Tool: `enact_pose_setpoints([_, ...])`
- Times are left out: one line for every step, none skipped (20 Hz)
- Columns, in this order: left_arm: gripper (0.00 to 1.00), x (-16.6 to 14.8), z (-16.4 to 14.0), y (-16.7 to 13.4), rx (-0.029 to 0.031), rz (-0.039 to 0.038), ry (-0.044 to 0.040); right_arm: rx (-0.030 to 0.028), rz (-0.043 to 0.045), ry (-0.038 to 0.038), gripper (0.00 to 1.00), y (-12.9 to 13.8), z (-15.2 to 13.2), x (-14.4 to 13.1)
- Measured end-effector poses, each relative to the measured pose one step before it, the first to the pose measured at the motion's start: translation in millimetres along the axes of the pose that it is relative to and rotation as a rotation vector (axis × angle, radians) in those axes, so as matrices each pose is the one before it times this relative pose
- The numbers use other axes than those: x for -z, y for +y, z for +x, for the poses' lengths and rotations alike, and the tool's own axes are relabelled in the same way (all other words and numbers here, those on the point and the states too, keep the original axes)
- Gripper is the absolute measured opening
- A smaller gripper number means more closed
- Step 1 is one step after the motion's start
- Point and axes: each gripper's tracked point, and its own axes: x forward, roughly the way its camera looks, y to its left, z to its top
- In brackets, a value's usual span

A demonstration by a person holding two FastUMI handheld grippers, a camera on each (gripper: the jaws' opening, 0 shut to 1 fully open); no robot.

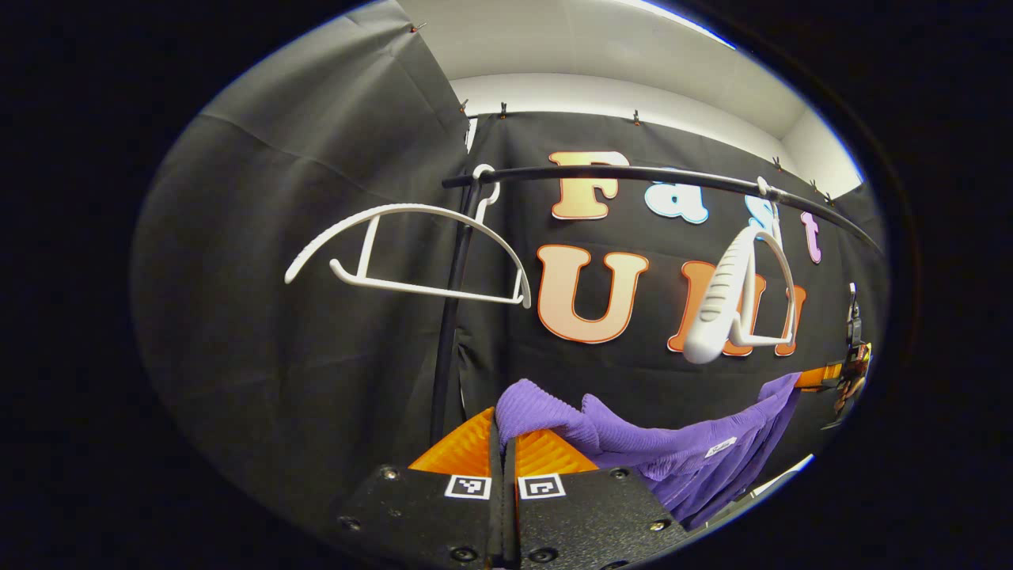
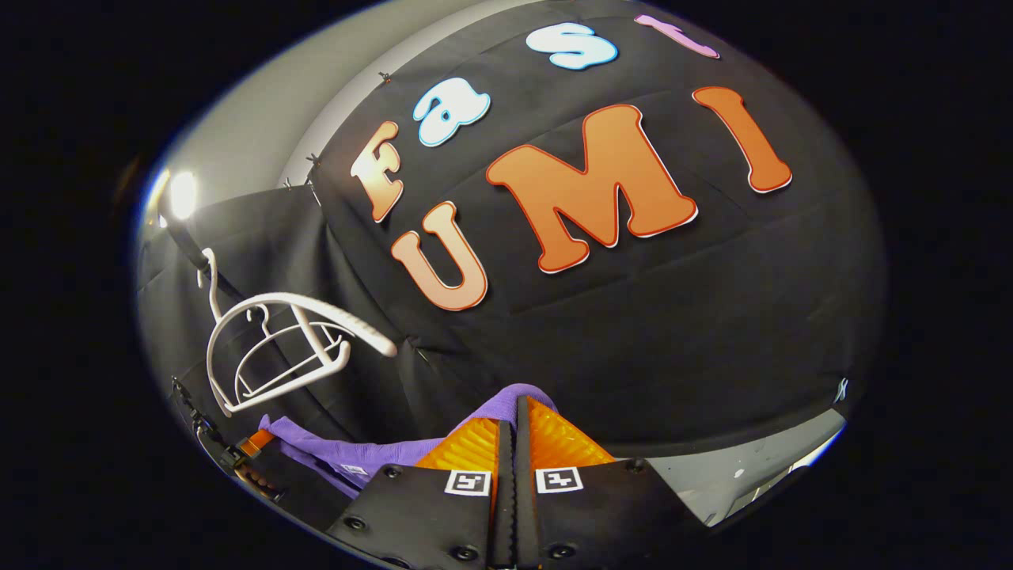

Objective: Grasp the clothes on the hanger with both hands and then place them into the laundry hamper below.

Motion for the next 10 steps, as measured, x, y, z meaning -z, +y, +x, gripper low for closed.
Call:
enact_pose_setpoints([0.0,2.0,-3.99,0.25,0.00251,0.00472,0.00437,0.00746,-0.00635,0.00732,0.08,-2.51,-0.47,5.15])
enact_pose_setpoints([0.0,0.5,-5.14,1.88,-0.00179,0.00647,-0.0009,0.00502,-0.00774,0.00814,0.08,-1.75,-1.45,6.15])
enact_pose_setpoints([0.0,-0.18,-4.86,1.45,0.00029,0.00776,-0.00383,0.00102,-0.01028,0.01353,0.08,-1.32,-2.47,7.71])
enact_pose_setpoints([0.0,-0.37,-3.52,0.18,0.00065,0.00717,-0.00412,0.0041,-0.00924,0.01104,0.08,-1.36,-2.6,7.34])
enact_pose_setpoints([0.0,0.03,-2.31,1.49,-0.00016,0.00484,-0.00246,0.00329,-0.00261,0.00879,0.08,-1.54,-3.25,6.12])
enact_pose_setpoints([0.0,0.32,-3.34,0.59,0.0,0.00325,-0.00084,0.00114,0.002,0.00632,0.08,-0.55,-1.5,4.25])
enact_pose_setpoints([0.0,1.26,-4.62,0.83,0.00006,0.00259,-0.00043,0.00196,0.00232,0.0068,0.07,0.93,-1.52,4.1])
enact_pose_setpoints([0.0,0.79,-3.87,-0.67,0.00109,0.00458,0.00073,0.00468,-0.00224,0.00768,0.07,-0.62,-1.38,6.93])
enact_pose_setpoints([0.0,0.54,-2.26,-2.12,0.00076,0.0079,-0.00011,0.0075,-0.00826,0.00939,0.07,-0.22,-3.11,6.43])
enact_pose_setpoints([0.0,-0.32,-4.6,-3.78,0.00262,0.01134,-0.00216,0.00733,-0.01127,0.01051,0.07,-0.73,-3.05,7.08])
